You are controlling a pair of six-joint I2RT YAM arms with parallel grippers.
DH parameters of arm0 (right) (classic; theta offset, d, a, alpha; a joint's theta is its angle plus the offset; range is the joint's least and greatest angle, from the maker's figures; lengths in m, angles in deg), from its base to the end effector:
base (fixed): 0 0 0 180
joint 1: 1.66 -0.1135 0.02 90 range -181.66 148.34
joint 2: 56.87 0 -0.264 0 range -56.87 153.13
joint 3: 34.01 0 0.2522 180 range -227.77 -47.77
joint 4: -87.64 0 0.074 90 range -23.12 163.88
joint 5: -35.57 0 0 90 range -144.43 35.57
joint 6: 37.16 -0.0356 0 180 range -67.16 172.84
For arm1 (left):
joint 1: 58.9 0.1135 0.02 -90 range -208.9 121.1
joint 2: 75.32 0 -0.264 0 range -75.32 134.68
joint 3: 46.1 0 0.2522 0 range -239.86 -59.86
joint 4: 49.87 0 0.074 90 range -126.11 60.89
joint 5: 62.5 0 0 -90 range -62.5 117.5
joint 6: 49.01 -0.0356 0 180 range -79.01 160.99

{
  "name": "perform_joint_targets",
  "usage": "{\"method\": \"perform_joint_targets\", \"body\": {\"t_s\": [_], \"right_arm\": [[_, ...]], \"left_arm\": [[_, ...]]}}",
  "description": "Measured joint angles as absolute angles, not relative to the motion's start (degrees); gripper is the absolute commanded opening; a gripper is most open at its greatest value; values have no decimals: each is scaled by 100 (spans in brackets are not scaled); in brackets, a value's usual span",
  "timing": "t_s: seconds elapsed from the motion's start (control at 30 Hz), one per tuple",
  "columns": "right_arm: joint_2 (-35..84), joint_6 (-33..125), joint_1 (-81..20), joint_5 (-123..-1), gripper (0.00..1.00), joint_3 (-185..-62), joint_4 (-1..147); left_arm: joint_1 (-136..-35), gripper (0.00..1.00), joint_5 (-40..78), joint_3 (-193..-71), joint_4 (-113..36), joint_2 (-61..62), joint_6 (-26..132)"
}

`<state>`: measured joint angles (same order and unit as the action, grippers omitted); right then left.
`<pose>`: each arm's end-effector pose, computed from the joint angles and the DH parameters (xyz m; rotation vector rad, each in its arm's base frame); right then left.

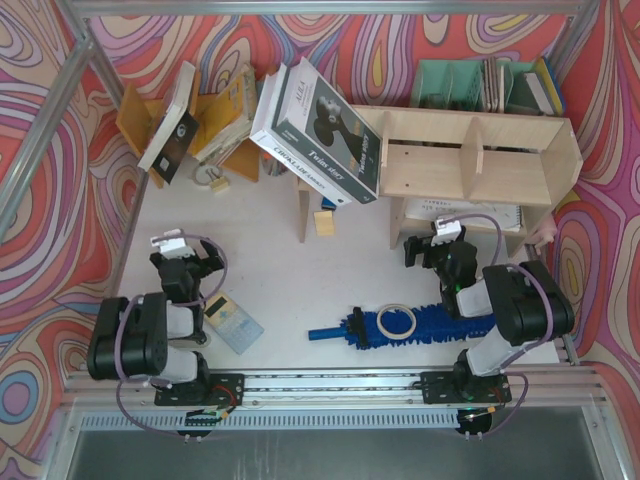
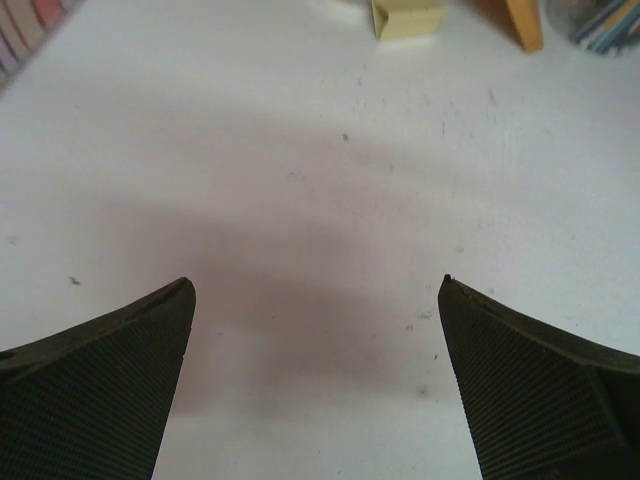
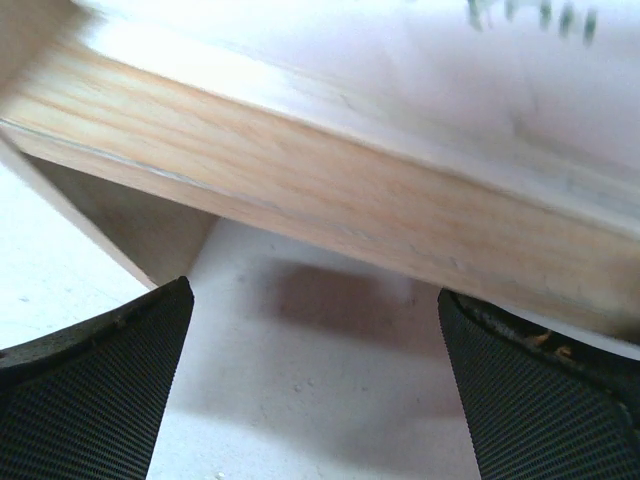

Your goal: Dust the bookshelf with a duster

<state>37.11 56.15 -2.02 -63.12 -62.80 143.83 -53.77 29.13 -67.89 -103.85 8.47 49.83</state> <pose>0.2520 0.0070 0.1309 -0.1670 1.7189 0.0930 0.2174 0.0205 0.1380 -0.2290 1.6954 -0.0238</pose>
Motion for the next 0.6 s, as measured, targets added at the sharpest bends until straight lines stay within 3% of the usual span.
{"method": "perform_joint_targets", "body": {"t_s": [0.33,0.6], "right_arm": [[2128,6043,-1405,-5545,99,-6195,13351],[299,5630,-1630,-5254,99,-6247,11653]], "left_arm": [[-6341,98,4229,-6940,-8672,-2314,4983],[-6603,98,4432,-7342,-6748,-3612,5877]]}}
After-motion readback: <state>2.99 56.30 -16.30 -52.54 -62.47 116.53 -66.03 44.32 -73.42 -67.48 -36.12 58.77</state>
